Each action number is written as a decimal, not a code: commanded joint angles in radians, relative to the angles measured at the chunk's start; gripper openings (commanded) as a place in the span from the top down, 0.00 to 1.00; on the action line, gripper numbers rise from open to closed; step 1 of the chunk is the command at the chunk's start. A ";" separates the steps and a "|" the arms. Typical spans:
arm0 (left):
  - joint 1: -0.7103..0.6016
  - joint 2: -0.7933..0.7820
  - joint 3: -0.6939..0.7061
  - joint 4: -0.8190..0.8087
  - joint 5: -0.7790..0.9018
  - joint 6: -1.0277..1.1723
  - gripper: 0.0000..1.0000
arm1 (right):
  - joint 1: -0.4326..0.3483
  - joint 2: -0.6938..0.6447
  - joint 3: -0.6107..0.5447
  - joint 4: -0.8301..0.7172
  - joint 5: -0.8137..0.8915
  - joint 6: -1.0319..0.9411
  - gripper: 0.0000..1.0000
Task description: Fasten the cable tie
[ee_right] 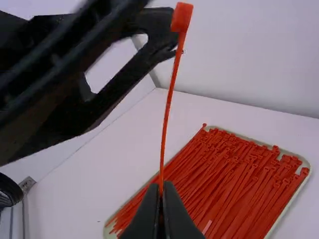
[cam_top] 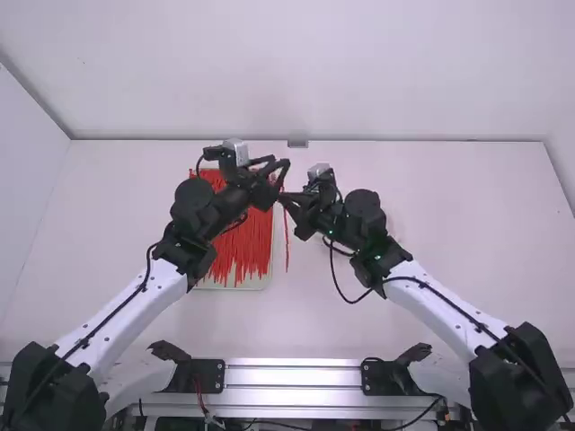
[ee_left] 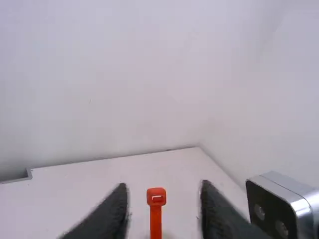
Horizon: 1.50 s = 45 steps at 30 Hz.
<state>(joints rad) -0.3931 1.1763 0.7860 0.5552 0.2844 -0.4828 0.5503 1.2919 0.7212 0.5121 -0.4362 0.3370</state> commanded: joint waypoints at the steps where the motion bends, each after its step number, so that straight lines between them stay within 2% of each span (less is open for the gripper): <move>1: 0.012 0.002 -0.006 0.008 0.006 0.000 0.39 | -0.041 -0.023 0.031 0.001 -0.090 -0.002 1.00; 2: 0.014 0.002 -0.006 0.008 0.000 0.000 0.37 | -0.053 -0.024 0.031 0.000 -0.106 0.000 1.00; 7: 0.031 0.002 -0.006 0.007 -0.032 0.001 0.01 | -0.161 -0.036 0.031 0.000 -0.295 -0.001 1.00; 12: 0.055 0.002 -0.006 0.004 -0.003 0.011 0.01 | -0.236 -0.040 0.031 0.004 -0.414 -0.001 1.00; 14: 0.092 0.002 -0.006 0.018 0.076 0.021 0.01 | -0.286 -0.050 0.031 0.000 -0.486 -0.002 1.00; 22: 0.236 0.002 -0.001 0.097 0.385 0.027 0.00 | -0.398 -0.052 0.031 0.058 -0.698 -0.040 1.00; 28: 0.299 0.007 0.090 -0.004 0.590 0.095 0.01 | -0.458 -0.050 0.031 0.169 -0.815 -0.072 1.00; 32: 0.286 0.024 0.172 -0.104 0.700 0.194 0.01 | -0.460 -0.050 0.031 0.205 -0.823 -0.072 1.00; 37: 0.274 0.053 0.221 -0.082 0.831 0.207 0.01 | -0.429 -0.050 0.031 0.253 -0.824 -0.072 1.00; 41: 0.272 0.098 0.239 0.012 0.913 0.137 0.01 | -0.394 -0.050 0.031 0.317 -0.820 -0.072 1.00; 45: 0.269 0.168 0.242 0.193 1.011 0.047 0.01 | -0.356 -0.050 0.031 0.396 -0.807 -0.033 1.00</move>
<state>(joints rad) -0.1169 1.3170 1.0035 0.7147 1.1912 -0.3737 0.1841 1.2602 0.7219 0.8909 -1.2457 0.2733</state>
